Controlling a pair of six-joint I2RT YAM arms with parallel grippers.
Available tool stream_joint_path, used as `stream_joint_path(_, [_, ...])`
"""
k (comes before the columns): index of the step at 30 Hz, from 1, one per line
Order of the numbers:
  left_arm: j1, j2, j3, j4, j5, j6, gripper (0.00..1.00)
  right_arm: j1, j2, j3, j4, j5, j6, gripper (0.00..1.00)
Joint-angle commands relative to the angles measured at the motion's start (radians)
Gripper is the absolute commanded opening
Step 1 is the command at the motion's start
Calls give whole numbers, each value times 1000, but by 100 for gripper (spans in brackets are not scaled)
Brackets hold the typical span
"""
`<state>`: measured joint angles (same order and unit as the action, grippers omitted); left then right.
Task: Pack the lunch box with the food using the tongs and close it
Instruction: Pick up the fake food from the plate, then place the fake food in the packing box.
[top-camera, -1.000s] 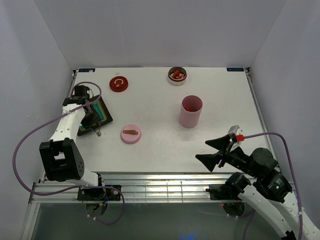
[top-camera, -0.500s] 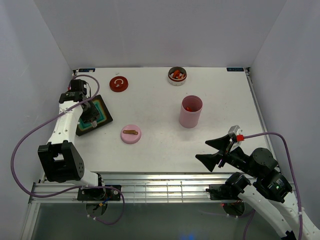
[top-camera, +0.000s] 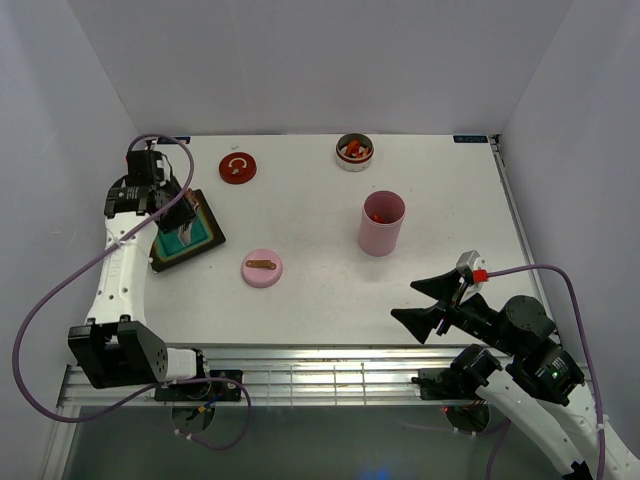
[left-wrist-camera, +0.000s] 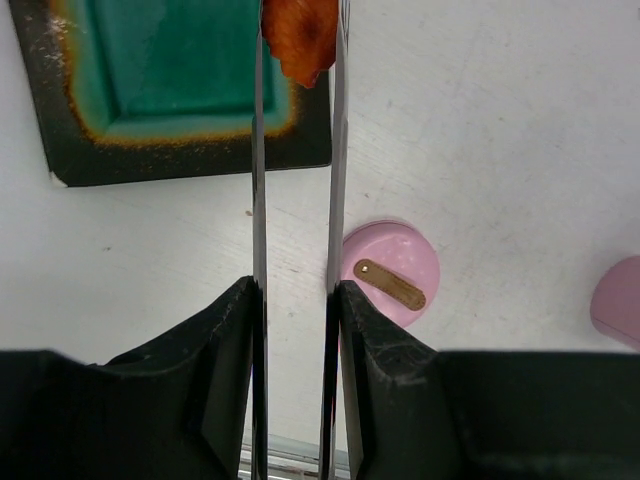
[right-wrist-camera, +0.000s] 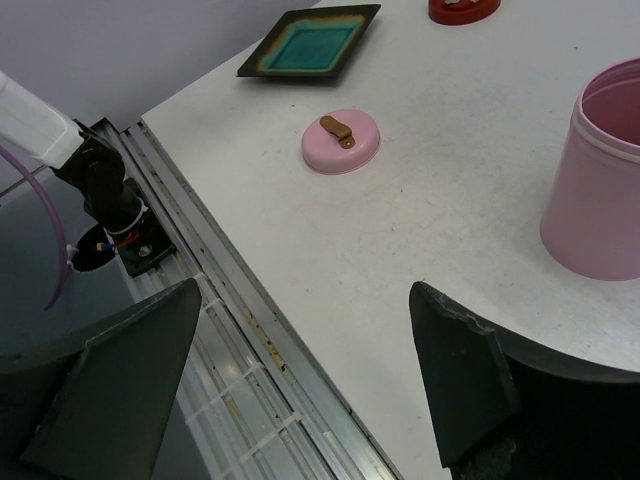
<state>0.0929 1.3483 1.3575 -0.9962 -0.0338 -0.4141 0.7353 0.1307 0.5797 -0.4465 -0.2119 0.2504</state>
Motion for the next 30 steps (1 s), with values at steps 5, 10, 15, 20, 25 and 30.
stream_joint_path(5, [-239,-2,139,79,66,11,0,6,-3,25,31,31,-5,90])
stream_joint_path(10, [-438,130,342,90,69,-22,0,4,-10,23,26,84,7,90])
stream_joint_path(15, [-639,270,543,131,116,-29,0,6,18,34,5,161,21,89])
stream_joint_path(20, [-745,371,620,206,161,-31,0,6,23,49,-15,207,41,89])
stream_joint_path(25, [-818,404,583,228,177,-14,0,6,-8,51,-34,247,72,89])
stream_joint_path(30, [-845,367,491,289,153,-12,0,6,-26,55,-35,273,75,89])
